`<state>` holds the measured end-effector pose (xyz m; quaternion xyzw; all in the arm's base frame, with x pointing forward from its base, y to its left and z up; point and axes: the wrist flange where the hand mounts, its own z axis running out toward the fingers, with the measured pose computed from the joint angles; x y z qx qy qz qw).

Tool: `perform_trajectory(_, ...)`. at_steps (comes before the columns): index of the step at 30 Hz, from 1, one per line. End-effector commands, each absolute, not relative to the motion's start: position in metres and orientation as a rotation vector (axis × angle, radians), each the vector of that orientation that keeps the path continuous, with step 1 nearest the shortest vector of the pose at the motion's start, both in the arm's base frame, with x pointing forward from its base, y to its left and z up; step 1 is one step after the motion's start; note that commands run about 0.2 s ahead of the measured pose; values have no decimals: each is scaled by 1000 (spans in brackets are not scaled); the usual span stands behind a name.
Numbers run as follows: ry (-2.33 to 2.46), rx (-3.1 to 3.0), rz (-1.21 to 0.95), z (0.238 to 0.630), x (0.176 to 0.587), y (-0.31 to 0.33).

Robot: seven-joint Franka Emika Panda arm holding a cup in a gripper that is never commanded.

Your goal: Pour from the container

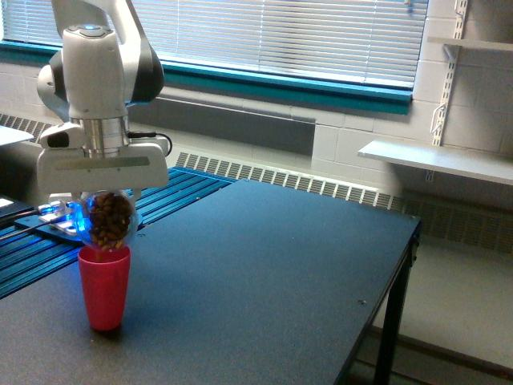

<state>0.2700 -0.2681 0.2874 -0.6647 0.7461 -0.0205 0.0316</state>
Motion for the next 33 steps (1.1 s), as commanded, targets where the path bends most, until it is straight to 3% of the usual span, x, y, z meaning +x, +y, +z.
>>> perform_trajectory(1,2285,-2070,-64,290,279,-268)
perform_trajectory(33,2353,-2024,-45,293,271,-252)
